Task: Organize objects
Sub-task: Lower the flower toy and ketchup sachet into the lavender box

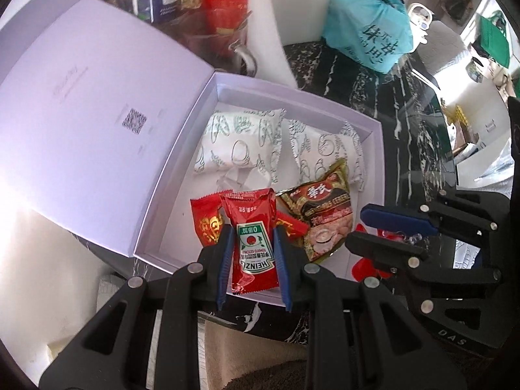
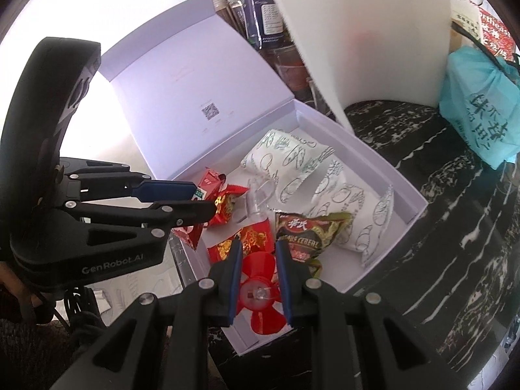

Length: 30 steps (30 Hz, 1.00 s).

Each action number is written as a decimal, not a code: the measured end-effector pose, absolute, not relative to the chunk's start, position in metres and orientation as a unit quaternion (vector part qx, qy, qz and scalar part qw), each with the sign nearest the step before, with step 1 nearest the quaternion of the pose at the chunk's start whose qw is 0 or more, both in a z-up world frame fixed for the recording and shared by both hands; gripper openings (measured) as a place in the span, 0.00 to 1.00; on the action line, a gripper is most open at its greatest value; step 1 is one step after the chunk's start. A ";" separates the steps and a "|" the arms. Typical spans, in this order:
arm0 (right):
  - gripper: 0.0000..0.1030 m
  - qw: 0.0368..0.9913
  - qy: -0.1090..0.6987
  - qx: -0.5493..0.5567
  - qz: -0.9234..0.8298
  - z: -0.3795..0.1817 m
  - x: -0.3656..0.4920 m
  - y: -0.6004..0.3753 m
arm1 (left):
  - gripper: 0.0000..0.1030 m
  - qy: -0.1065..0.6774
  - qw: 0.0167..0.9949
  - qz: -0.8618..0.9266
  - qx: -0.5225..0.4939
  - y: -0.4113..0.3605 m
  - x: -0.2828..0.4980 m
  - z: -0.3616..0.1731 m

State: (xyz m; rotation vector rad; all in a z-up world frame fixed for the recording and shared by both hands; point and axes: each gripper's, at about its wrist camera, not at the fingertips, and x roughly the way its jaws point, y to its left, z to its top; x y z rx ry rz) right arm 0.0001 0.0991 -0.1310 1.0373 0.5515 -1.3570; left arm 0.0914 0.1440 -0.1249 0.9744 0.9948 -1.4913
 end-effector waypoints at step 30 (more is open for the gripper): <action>0.20 0.669 0.273 0.396 -0.567 -0.148 0.000 0.031 | 0.23 0.437 0.549 -0.586 0.405 0.119 0.120 -0.163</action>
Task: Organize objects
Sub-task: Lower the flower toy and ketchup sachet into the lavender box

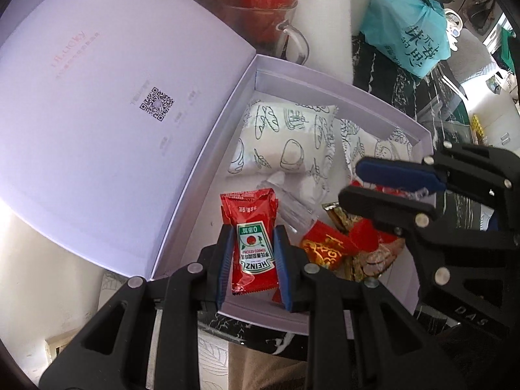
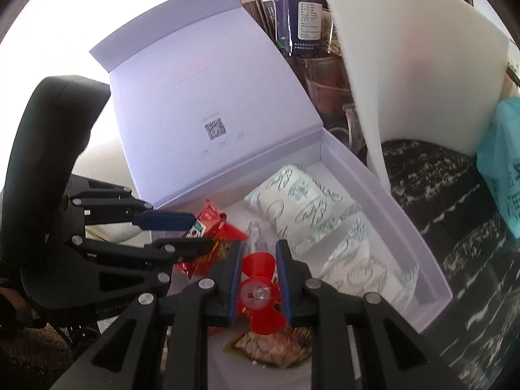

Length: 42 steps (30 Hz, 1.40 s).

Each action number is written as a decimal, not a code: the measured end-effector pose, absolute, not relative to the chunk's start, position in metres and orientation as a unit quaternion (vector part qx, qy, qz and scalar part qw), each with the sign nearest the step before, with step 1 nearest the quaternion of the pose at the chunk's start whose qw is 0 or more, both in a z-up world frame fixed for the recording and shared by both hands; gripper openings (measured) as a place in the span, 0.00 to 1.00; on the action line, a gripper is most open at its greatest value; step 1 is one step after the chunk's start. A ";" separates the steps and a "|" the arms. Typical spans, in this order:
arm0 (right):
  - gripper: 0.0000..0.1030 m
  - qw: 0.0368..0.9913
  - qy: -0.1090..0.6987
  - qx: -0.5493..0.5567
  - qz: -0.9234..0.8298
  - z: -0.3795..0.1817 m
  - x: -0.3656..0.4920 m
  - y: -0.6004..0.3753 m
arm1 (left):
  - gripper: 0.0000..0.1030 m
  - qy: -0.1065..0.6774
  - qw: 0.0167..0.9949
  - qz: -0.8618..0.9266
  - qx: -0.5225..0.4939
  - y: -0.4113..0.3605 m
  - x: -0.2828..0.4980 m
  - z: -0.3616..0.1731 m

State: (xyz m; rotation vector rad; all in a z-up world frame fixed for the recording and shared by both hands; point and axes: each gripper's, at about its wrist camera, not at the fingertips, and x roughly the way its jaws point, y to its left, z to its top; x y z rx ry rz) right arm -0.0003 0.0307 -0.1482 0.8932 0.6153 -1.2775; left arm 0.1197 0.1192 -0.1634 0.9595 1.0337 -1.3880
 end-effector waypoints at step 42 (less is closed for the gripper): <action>0.20 0.663 0.285 0.395 -0.569 -0.165 -0.018 -0.005 | 0.28 0.437 0.570 -0.569 0.402 0.082 0.123 -0.183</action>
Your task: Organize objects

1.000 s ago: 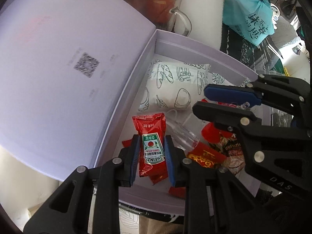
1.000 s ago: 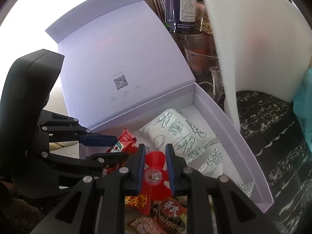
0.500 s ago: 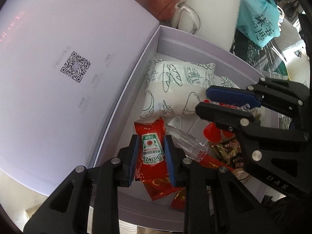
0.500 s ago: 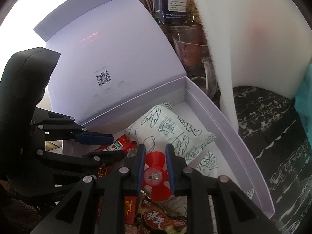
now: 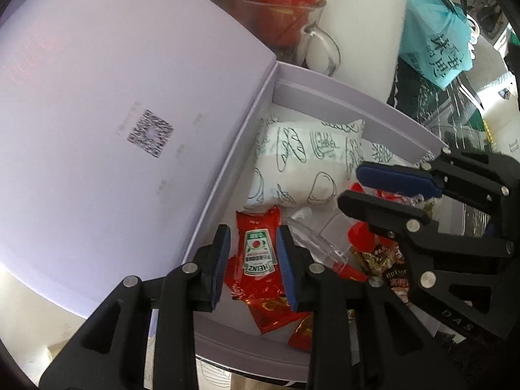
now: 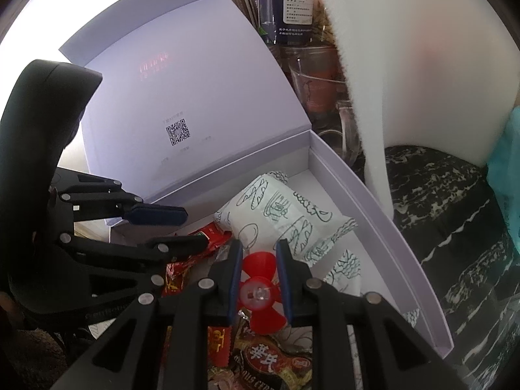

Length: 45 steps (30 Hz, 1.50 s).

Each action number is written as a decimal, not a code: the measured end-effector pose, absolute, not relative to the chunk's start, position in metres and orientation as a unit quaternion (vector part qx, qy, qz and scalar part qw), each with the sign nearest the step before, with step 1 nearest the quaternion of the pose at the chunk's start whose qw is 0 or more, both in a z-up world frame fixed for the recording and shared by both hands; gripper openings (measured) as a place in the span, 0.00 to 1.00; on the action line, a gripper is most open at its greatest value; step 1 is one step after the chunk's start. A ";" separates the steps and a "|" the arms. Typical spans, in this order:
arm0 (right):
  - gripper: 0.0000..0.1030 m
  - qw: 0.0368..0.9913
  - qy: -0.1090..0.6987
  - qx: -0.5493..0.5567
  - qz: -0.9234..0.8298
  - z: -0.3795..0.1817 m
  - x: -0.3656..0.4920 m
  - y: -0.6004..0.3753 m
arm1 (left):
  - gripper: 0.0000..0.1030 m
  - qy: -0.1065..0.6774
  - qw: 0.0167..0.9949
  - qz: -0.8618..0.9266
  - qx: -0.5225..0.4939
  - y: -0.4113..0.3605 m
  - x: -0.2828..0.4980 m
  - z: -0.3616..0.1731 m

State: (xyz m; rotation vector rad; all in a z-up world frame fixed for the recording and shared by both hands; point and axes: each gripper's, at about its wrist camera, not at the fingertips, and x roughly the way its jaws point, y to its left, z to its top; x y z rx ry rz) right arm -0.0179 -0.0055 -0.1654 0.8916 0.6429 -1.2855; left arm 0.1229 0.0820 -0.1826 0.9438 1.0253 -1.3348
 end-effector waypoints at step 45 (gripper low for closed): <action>0.49 0.552 0.231 0.412 -0.687 -0.080 -0.030 0.104 | 0.65 0.334 0.590 -0.639 0.364 0.159 0.085 -0.074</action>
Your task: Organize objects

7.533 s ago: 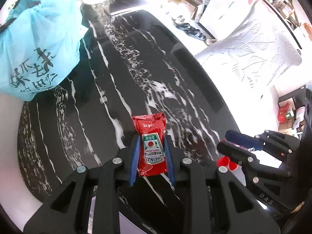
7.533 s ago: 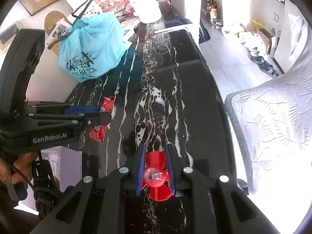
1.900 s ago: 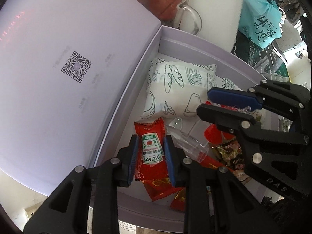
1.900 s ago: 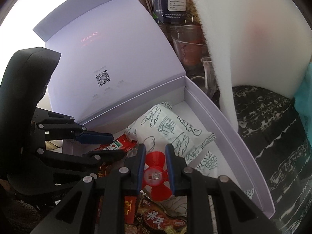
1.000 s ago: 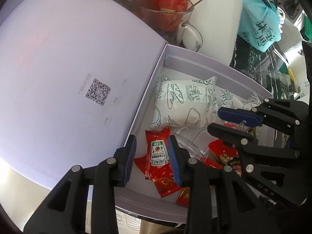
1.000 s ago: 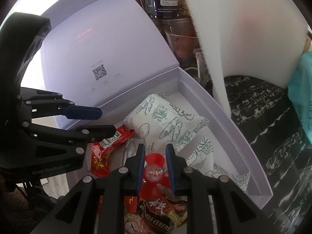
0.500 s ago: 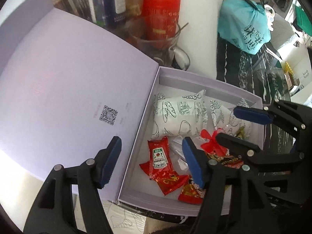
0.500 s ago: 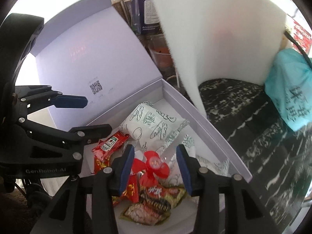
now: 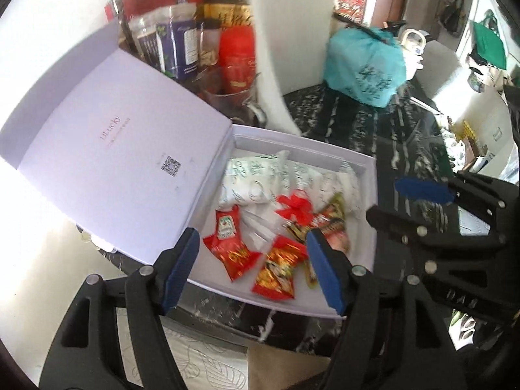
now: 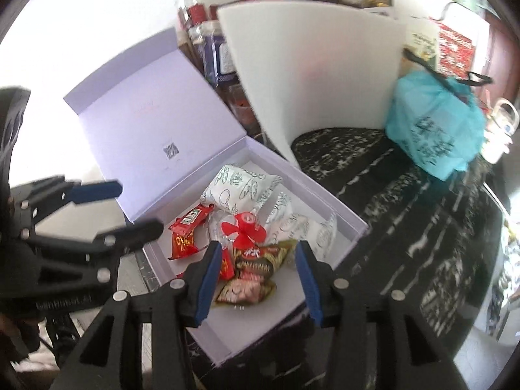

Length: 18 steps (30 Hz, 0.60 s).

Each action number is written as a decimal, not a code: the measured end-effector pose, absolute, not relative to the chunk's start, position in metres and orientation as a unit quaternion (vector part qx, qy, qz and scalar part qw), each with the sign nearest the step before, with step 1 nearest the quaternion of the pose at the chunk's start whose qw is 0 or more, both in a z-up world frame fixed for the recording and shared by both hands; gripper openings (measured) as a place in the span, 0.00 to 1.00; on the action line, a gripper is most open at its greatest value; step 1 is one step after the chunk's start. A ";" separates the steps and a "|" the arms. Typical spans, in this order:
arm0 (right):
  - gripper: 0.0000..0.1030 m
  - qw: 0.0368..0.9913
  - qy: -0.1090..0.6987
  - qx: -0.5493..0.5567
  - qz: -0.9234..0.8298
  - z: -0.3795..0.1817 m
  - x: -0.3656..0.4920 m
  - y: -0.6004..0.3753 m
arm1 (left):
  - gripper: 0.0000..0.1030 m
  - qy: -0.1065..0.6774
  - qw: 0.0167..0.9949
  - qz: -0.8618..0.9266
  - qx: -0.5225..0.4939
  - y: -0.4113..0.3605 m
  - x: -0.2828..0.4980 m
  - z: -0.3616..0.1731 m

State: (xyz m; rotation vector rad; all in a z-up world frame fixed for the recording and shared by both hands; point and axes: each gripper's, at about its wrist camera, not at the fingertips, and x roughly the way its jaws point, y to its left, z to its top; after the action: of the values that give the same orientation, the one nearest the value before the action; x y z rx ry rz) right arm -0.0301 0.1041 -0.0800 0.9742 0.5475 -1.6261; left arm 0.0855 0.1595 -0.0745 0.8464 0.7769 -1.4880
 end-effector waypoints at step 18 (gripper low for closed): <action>0.67 0.484 0.207 0.369 -0.766 -0.014 0.024 0.193 | 0.78 0.304 0.587 -0.667 0.343 0.234 0.085 -0.009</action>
State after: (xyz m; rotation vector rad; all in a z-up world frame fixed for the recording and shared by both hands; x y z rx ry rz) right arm 0.0239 0.1926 -0.0139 0.8996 0.5044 -1.8640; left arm 0.0853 0.2342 -0.0090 0.7983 0.7075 -1.5550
